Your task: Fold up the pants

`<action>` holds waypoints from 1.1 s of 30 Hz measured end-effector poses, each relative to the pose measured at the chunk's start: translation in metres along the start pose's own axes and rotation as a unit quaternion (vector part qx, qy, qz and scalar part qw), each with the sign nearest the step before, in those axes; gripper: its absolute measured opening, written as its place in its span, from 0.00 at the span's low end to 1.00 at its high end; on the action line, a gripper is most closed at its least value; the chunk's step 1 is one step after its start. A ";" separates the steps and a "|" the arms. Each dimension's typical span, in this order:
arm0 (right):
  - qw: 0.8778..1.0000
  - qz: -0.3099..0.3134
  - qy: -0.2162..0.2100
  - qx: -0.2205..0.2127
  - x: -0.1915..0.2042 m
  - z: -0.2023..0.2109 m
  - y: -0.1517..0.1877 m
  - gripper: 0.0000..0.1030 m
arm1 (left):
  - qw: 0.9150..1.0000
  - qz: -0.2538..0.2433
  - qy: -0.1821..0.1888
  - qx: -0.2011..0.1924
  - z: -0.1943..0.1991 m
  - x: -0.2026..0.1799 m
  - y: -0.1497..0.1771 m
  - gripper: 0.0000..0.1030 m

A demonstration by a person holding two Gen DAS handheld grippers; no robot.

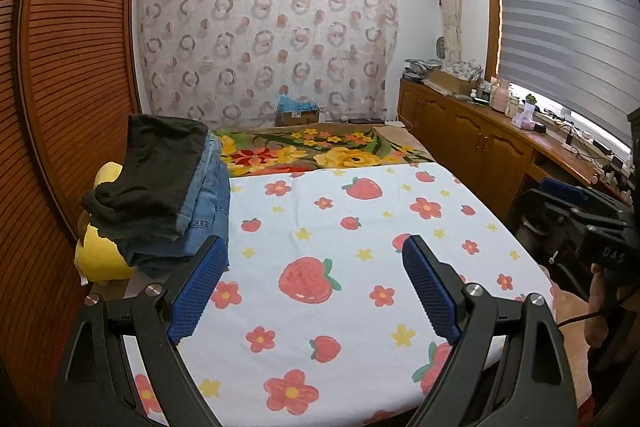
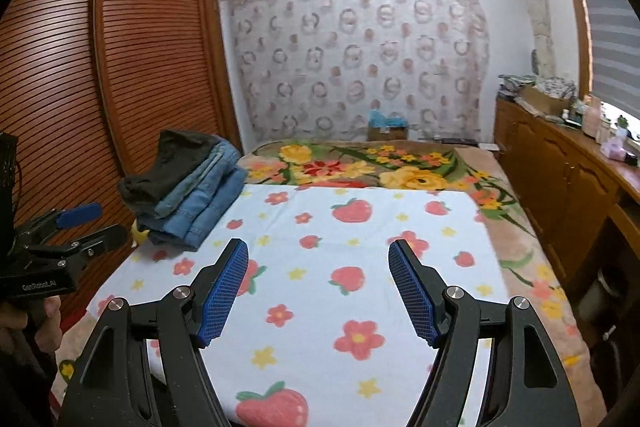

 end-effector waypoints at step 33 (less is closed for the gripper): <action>0.998 0.017 0.043 -0.052 0.022 0.034 0.002 0.73 | 0.999 0.005 -0.012 -0.044 0.034 0.008 -0.032 0.87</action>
Point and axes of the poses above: each gripper's, at about its wrist camera, not at the fingertips, and z roughly against the way its jaws point, x to its left, y to its underside, the point moved 9 cm from there along -z, roughly the way its jaws point, and after that the axes turned 11 degrees about -y, right-handed, at the moved point
